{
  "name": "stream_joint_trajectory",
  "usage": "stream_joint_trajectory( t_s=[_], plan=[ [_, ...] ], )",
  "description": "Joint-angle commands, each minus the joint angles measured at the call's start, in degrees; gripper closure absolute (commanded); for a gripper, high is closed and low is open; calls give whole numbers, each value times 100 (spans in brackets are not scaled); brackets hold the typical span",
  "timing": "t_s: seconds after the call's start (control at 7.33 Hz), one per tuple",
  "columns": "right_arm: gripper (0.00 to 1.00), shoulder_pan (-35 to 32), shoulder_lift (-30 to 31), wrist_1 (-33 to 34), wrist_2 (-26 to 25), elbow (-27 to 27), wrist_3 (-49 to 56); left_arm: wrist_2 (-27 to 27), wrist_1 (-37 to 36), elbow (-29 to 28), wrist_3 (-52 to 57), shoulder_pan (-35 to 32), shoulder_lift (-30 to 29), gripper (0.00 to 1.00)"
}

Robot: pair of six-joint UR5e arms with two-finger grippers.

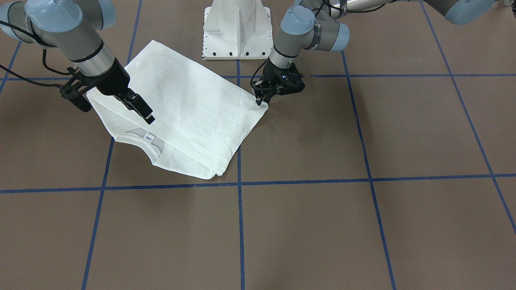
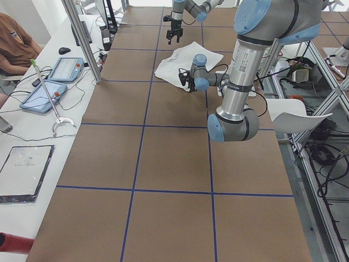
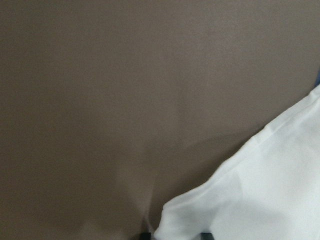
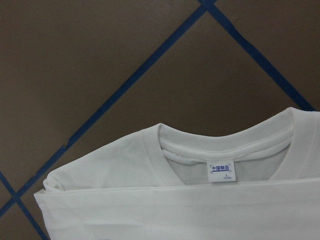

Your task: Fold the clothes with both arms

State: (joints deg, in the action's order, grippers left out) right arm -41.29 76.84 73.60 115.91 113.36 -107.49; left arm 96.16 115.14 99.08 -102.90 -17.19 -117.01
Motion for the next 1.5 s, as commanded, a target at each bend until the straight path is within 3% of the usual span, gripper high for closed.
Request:
stream_joint_trajectory(
  t_s=[0.0,0.41,0.68,0.95,1.09,1.36],
  plan=[
    [0,-20,-3,241,19,134,0,0,-1,24,-20,5,-6,100],
    [0,-28,-3,269,19,161,0,-70,-9,59,120,-82,63,100],
    [0,-55,6,278,19,160,0,-62,8,-46,1082,-686,55,100],
    [0,-81,6,312,19,161,0,-167,461,-641,2128,-1449,-6,100],
    [0,-151,15,313,11,178,0,-167,1161,-1262,2438,-1854,-163,100],
    [0,-204,15,313,-16,161,0,-159,2314,-3594,2757,-2401,-1389,100]
  ],
)
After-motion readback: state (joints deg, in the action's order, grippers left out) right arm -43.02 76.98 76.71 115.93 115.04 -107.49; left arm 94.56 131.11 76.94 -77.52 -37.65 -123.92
